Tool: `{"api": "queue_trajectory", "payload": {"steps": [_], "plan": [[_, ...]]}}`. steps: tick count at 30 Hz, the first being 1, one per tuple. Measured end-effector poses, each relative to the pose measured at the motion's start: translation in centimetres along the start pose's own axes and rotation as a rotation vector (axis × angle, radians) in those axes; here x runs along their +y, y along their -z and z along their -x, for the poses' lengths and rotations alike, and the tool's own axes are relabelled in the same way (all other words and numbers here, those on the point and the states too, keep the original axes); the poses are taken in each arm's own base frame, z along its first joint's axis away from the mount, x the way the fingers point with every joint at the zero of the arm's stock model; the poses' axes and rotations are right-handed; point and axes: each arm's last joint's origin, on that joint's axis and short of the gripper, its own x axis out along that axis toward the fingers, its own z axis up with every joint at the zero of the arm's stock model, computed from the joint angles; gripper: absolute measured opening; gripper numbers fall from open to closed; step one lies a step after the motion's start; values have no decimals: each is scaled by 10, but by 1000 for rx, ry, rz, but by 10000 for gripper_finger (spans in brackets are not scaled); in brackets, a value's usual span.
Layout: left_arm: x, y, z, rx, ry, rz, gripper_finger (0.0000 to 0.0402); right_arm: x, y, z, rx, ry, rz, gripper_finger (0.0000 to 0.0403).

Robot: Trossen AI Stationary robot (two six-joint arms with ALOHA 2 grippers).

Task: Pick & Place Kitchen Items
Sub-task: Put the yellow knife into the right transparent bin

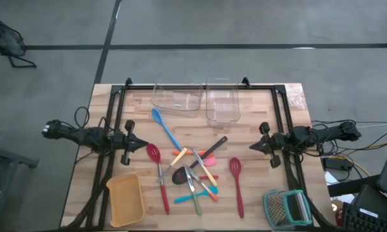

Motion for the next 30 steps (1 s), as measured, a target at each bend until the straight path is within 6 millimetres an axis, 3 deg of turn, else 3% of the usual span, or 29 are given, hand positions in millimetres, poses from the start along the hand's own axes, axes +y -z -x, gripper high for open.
{"api": "queue_trajectory", "payload": {"steps": [4, 8, 12, 23, 30], "plan": [[0, 0, 0, 0, 0, 0, 12, -3, -15, 1, -161, 124, -1, 8], [0, 0, 0, 0, 0, 0, 12, -10, -20, 4, -215, 390, 17, 8], [0, 0, 0, 0, 0, 0, 12, -14, -16, 3, -216, 520, -155, 8], [0, 0, 0, -2, 0, 0, 12, -14, -1, -19, -185, 529, -555, 8], [0, 0, 0, -3, 0, 0, 12, -14, 14, -33, -86, 533, -636, 9]]}}
